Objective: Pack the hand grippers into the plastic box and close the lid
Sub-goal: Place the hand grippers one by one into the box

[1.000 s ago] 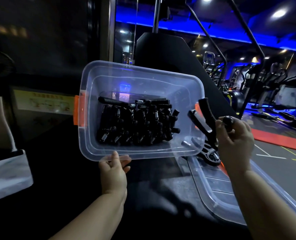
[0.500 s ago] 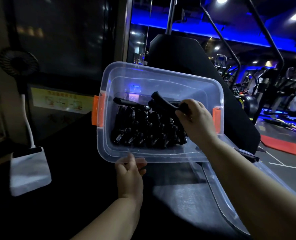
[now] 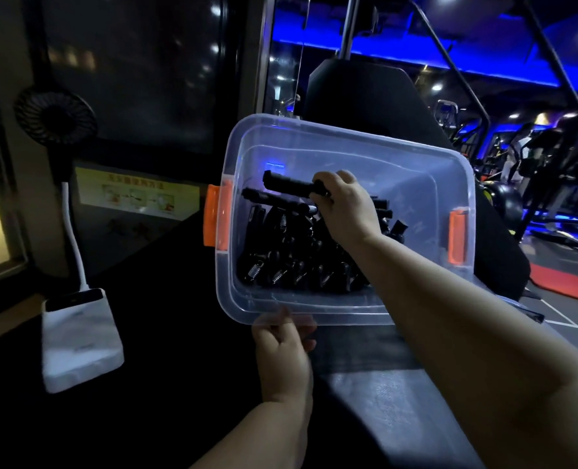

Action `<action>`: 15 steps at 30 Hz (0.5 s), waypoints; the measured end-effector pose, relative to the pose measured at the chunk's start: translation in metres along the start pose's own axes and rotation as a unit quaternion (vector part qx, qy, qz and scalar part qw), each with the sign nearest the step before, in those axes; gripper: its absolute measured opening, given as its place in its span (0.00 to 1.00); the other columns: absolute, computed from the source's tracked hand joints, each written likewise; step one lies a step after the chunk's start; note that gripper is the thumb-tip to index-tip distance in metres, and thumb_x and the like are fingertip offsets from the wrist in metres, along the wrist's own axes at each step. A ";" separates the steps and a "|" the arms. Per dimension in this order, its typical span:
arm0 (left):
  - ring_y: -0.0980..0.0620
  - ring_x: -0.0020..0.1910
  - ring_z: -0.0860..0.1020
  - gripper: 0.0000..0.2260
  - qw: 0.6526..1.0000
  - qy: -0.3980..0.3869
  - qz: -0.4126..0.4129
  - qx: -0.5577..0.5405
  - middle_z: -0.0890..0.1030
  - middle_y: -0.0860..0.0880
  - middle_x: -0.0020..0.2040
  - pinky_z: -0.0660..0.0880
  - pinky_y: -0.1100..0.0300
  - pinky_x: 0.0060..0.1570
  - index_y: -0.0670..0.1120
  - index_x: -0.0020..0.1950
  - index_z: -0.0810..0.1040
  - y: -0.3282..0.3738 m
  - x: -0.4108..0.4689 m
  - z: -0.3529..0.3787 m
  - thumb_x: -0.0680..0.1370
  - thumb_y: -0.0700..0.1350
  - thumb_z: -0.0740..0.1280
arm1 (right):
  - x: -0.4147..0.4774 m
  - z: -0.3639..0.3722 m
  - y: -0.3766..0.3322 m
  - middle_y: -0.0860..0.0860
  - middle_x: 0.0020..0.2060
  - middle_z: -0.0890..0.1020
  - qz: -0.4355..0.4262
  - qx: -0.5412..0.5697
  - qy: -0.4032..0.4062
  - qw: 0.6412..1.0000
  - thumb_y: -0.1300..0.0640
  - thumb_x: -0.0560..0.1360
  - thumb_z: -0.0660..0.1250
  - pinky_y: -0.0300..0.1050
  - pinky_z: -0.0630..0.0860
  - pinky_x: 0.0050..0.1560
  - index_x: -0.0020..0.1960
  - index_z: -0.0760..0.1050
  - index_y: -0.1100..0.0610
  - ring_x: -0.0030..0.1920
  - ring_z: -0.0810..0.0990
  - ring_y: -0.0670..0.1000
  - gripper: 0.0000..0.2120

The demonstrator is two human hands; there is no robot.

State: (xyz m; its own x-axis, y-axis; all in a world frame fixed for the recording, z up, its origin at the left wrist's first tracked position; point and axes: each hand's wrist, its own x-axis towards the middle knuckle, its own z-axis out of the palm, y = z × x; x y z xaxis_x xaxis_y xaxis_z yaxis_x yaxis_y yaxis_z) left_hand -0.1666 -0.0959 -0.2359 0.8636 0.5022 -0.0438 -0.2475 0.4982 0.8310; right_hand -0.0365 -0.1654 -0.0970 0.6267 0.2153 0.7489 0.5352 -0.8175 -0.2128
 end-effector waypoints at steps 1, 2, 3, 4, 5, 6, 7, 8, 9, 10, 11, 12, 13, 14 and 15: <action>0.50 0.37 0.79 0.04 1.000 0.000 -0.001 0.001 0.81 0.43 0.39 0.72 0.59 0.36 0.48 0.47 0.67 0.001 -0.001 0.000 0.82 0.43 0.57 | 0.003 0.004 -0.001 0.52 0.50 0.75 0.000 -0.001 0.002 1.000 0.55 0.78 0.64 0.45 0.72 0.42 0.57 0.76 0.54 0.44 0.76 0.57 0.09; 0.50 0.38 0.79 0.04 1.000 -0.001 -0.001 0.002 0.81 0.43 0.40 0.72 0.59 0.36 0.47 0.47 0.68 0.001 -0.001 0.000 0.82 0.43 0.57 | 0.005 0.008 -0.002 0.51 0.49 0.76 0.003 -0.005 0.004 1.000 0.53 0.78 0.64 0.45 0.72 0.42 0.57 0.76 0.53 0.44 0.76 0.56 0.09; 0.50 0.38 0.80 0.04 1.000 -0.002 0.001 0.002 0.82 0.42 0.40 0.72 0.58 0.36 0.47 0.47 0.68 0.001 -0.001 0.000 0.82 0.43 0.57 | 0.007 0.012 -0.003 0.51 0.49 0.76 0.007 -0.010 0.005 1.000 0.52 0.78 0.65 0.46 0.73 0.42 0.57 0.76 0.52 0.45 0.76 0.56 0.09; 0.49 0.38 0.80 0.05 1.000 -0.002 0.004 0.001 0.82 0.42 0.39 0.72 0.58 0.36 0.46 0.47 0.68 0.001 -0.001 0.000 0.82 0.44 0.57 | 0.009 0.016 -0.004 0.51 0.50 0.77 0.010 -0.014 0.005 1.000 0.51 0.77 0.65 0.46 0.73 0.43 0.57 0.76 0.51 0.46 0.76 0.56 0.09; 0.49 0.37 0.80 0.05 1.000 -0.002 0.006 0.000 0.81 0.42 0.39 0.72 0.58 0.36 0.46 0.47 0.67 0.001 0.000 0.000 0.82 0.44 0.57 | 0.011 0.020 -0.004 0.51 0.50 0.78 0.009 -0.018 0.004 1.000 0.51 0.77 0.66 0.46 0.73 0.44 0.57 0.77 0.51 0.47 0.77 0.57 0.10; 0.49 0.37 0.79 0.05 1.000 -0.001 0.006 0.000 0.81 0.42 0.39 0.72 0.58 0.36 0.46 0.47 0.67 0.000 0.001 0.000 0.82 0.43 0.57 | 0.012 0.024 -0.004 0.52 0.50 0.78 0.006 -0.025 0.003 1.000 0.51 0.77 0.66 0.46 0.72 0.45 0.57 0.77 0.52 0.49 0.77 0.58 0.11; 0.49 0.37 0.79 0.05 1.000 0.000 0.006 0.000 0.81 0.41 0.39 0.72 0.58 0.36 0.46 0.47 0.67 0.000 0.001 0.000 0.82 0.43 0.57 | 0.014 0.028 -0.004 0.52 0.50 0.79 0.005 -0.033 0.001 0.999 0.51 0.76 0.67 0.46 0.71 0.46 0.58 0.77 0.52 0.51 0.76 0.58 0.11; 0.49 0.36 0.79 0.05 1.000 0.000 0.005 0.001 0.81 0.41 0.39 0.72 0.58 0.35 0.46 0.47 0.67 -0.001 0.002 0.000 0.82 0.43 0.57 | 0.015 0.032 -0.003 0.52 0.51 0.79 0.009 -0.039 -0.002 0.999 0.51 0.76 0.67 0.46 0.71 0.47 0.58 0.77 0.52 0.54 0.75 0.58 0.12; 0.50 0.36 0.79 0.05 1.000 -0.001 0.003 0.000 0.81 0.42 0.38 0.72 0.59 0.35 0.45 0.47 0.67 -0.001 0.003 0.000 0.82 0.43 0.57 | 0.016 0.035 -0.002 0.52 0.52 0.79 0.017 -0.041 -0.007 0.999 0.51 0.76 0.67 0.46 0.70 0.48 0.59 0.77 0.51 0.56 0.74 0.58 0.12; 0.50 0.35 0.79 0.04 1.000 -0.002 0.003 -0.001 0.81 0.42 0.38 0.72 0.59 0.35 0.45 0.47 0.67 -0.001 0.003 0.000 0.82 0.43 0.57 | 0.018 0.038 -0.001 0.52 0.53 0.79 0.029 -0.038 -0.015 0.999 0.51 0.76 0.67 0.46 0.70 0.49 0.59 0.77 0.51 0.58 0.73 0.58 0.12; 0.51 0.35 0.80 0.04 1.000 -0.003 0.002 -0.002 0.81 0.42 0.38 0.73 0.59 0.35 0.45 0.47 0.67 -0.001 0.003 0.000 0.82 0.43 0.58 | 0.019 0.041 0.001 0.52 0.53 0.78 0.043 -0.028 -0.024 0.998 0.51 0.77 0.66 0.46 0.69 0.48 0.60 0.76 0.50 0.58 0.73 0.57 0.12; 0.51 0.35 0.80 0.04 1.000 -0.005 0.002 0.002 0.82 0.41 0.39 0.73 0.59 0.35 0.45 0.48 0.67 -0.002 0.004 -0.001 0.82 0.44 0.58 | 0.020 0.044 0.002 0.52 0.54 0.77 0.058 -0.015 -0.032 0.998 0.51 0.77 0.66 0.45 0.68 0.48 0.60 0.76 0.50 0.58 0.74 0.57 0.12; 0.52 0.35 0.81 0.04 1.000 -0.007 0.003 0.007 0.82 0.41 0.40 0.73 0.59 0.35 0.46 0.48 0.68 -0.003 0.005 -0.002 0.82 0.44 0.58 | 0.021 0.047 0.002 0.52 0.55 0.77 0.071 0.001 -0.037 0.997 0.51 0.77 0.65 0.44 0.68 0.48 0.61 0.75 0.50 0.58 0.74 0.57 0.13; 0.53 0.35 0.81 0.04 1.000 -0.008 0.003 0.012 0.83 0.41 0.41 0.74 0.60 0.34 0.46 0.48 0.68 -0.004 0.006 -0.003 0.81 0.45 0.58 | 0.021 0.049 0.003 0.53 0.57 0.76 0.081 0.014 -0.042 0.996 0.51 0.78 0.64 0.44 0.69 0.50 0.62 0.75 0.50 0.59 0.74 0.57 0.13; 0.54 0.34 0.81 0.04 1.000 -0.009 0.004 0.019 0.83 0.41 0.42 0.74 0.62 0.33 0.46 0.48 0.68 -0.006 0.007 -0.003 0.81 0.45 0.59 | 0.021 0.051 0.003 0.53 0.59 0.76 0.087 0.024 -0.047 0.995 0.51 0.78 0.63 0.45 0.69 0.52 0.63 0.74 0.50 0.60 0.73 0.57 0.14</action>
State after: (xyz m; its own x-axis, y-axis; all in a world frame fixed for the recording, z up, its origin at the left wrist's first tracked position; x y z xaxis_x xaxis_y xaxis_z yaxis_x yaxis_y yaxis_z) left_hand -0.1604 -0.0929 -0.2431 0.8693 0.4935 -0.0284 -0.2372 0.4668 0.8520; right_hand 0.0069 -0.1359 -0.1133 0.7610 0.1233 0.6370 0.4386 -0.8212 -0.3650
